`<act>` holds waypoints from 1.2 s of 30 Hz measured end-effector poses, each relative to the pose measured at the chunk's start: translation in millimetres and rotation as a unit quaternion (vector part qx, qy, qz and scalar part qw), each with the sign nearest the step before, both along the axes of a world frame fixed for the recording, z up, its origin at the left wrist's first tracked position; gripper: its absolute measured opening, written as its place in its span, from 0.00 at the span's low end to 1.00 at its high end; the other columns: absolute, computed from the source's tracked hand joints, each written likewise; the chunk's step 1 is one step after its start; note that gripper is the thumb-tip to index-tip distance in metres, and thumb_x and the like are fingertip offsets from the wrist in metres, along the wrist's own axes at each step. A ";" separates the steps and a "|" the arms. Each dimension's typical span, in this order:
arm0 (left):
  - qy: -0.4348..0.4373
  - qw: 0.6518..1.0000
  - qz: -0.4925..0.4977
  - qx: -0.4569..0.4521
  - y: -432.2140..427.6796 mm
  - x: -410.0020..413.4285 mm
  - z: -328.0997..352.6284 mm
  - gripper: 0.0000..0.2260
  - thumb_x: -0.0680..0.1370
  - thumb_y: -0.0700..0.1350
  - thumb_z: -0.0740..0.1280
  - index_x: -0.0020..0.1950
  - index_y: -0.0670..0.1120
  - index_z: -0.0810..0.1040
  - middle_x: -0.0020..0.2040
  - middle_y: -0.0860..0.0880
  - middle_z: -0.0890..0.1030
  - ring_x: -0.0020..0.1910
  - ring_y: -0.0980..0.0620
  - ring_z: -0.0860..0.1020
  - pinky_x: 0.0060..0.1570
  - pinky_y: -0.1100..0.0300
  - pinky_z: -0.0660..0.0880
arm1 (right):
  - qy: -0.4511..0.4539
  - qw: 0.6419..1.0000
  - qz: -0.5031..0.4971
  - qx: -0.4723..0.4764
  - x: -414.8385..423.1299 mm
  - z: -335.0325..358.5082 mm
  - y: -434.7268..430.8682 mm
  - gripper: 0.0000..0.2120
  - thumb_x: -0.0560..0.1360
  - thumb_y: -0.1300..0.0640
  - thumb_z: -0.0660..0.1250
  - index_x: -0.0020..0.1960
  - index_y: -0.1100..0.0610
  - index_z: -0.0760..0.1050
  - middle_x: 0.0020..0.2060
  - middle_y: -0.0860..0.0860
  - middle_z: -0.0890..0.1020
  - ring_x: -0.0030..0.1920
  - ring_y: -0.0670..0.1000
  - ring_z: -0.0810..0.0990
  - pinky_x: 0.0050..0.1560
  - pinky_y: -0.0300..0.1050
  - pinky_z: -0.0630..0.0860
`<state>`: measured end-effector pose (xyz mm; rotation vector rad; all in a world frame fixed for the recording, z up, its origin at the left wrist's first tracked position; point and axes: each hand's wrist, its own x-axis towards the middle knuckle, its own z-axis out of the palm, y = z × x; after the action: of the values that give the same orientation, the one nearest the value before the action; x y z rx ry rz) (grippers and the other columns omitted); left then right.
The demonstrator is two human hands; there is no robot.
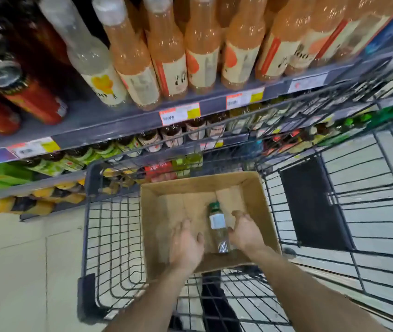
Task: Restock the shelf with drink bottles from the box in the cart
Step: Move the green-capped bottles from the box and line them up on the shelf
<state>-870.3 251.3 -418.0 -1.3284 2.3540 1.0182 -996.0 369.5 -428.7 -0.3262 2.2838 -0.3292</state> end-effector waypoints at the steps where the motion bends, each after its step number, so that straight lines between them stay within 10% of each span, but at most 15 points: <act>1: -0.019 1.000 -0.007 0.014 5.0 5.5 -13.4 0.24 0.78 0.52 0.69 0.71 0.50 0.68 0.64 0.51 0.76 0.64 0.51 0.73 0.62 0.59 0.70 | -0.012 1.000 -0.004 0.008 4.3 -13.5 0.5 0.26 0.76 0.52 0.68 0.71 0.57 0.66 0.63 0.58 0.75 0.61 0.59 0.77 0.61 0.51 0.74; 19: -0.090 0.986 -0.025 0.135 16.5 15.0 -68.8 0.26 0.76 0.56 0.71 0.70 0.48 0.69 0.66 0.48 0.76 0.65 0.47 0.73 0.61 0.56 0.70 | -0.144 0.975 -0.166 0.024 30.6 -88.2 -15.6 0.24 0.71 0.46 0.74 0.60 0.57 0.74 0.53 0.55 0.82 0.51 0.54 0.81 0.50 0.45 0.77; 36: 0.159 0.978 0.056 0.123 -42.4 3.0 128.8 0.16 0.73 0.43 0.74 0.54 0.60 0.77 0.44 0.72 0.79 0.43 0.72 0.78 0.37 0.75 0.73 | -0.079 0.932 -0.161 -0.315 29.1 130.2 -71.4 0.25 0.67 0.59 0.79 0.62 0.55 0.76 0.49 0.50 0.84 0.47 0.48 0.84 0.44 0.45 0.82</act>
<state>-867.3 208.9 -289.2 -1.2956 2.2869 1.6047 -966.9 298.1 -298.4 -0.2275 2.0136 -1.2238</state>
